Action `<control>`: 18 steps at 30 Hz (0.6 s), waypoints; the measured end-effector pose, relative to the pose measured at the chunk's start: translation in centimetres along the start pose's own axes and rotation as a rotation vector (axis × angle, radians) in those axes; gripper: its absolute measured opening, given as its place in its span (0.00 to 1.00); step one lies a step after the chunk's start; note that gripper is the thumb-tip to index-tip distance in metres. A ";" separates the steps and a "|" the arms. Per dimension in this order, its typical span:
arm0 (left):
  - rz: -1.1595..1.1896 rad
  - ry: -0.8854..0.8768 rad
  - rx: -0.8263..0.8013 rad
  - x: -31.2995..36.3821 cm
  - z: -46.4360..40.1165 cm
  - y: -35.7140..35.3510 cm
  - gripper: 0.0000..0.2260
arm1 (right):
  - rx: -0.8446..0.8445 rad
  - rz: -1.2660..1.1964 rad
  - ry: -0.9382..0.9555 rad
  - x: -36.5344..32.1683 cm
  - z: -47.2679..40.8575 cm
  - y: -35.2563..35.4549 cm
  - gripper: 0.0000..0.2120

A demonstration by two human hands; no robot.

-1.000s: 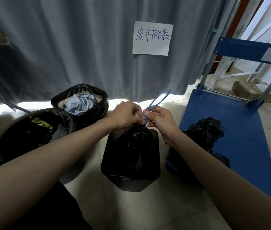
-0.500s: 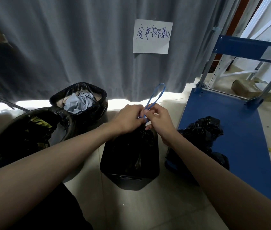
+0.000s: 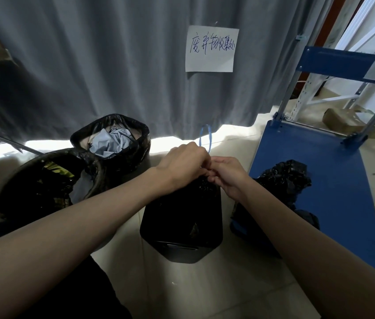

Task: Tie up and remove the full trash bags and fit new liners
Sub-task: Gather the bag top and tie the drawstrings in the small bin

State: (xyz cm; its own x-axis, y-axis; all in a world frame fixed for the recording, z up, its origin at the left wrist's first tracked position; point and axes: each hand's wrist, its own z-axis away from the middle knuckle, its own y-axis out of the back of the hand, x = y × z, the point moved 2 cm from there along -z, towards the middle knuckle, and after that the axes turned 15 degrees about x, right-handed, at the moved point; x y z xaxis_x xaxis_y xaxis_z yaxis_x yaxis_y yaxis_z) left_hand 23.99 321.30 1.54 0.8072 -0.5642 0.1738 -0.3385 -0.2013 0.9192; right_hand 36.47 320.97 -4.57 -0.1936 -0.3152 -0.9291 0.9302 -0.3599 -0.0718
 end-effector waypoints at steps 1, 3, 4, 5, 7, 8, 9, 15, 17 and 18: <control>0.003 -0.015 -0.009 -0.1 0.0 0.0 0.09 | -0.003 0.013 0.002 0.0 0.1 0.0 0.07; 0.009 -0.055 -0.027 -0.4 -0.3 -0.1 0.06 | -0.014 0.037 0.014 0.2 0.2 0.0 0.08; 0.012 -0.073 -0.037 -0.6 -0.4 -0.1 0.05 | -0.021 0.045 0.024 0.2 0.3 -0.1 0.09; 0.010 -0.087 -0.042 -0.8 -0.5 -0.1 0.04 | -0.028 0.048 0.036 0.1 0.3 -0.2 0.09; -0.008 -0.105 -0.032 -1.4 -0.7 -0.2 0.04 | -0.040 0.038 0.065 -0.1 0.3 -0.5 0.08; -0.013 -0.103 -0.023 -1.8 -0.8 -0.2 0.03 | -0.039 0.034 0.081 -0.2 0.3 -0.5 0.09; -0.004 -0.087 -0.022 -2.2 -1.0 -0.3 0.03 | -0.031 0.036 0.102 -0.2 0.1 -0.5 0.10; 0.352 0.231 -0.158 -5.3 -1.2 -1.0 0.03 | 0.009 0.135 0.263 -0.5 -0.5 0.6 0.08; 0.489 0.383 -0.228 -6.1 -0.9 -1.4 0.04 | -0.046 0.158 0.294 -0.6 -0.2 0.6 0.07; 0.544 0.449 -0.248 -6.4 -0.7 -1.6 0.05 | -0.075 0.182 0.312 -0.6 0.0 0.5 0.06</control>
State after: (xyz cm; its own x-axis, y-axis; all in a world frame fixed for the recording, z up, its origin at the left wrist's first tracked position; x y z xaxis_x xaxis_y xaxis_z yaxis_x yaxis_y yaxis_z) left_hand 19.73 325.82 -0.78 0.6946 -0.1403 0.7056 -0.6705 0.2290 0.7057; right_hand 37.06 320.99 -4.04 0.0706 -0.0812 -0.9942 0.9631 -0.2538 0.0891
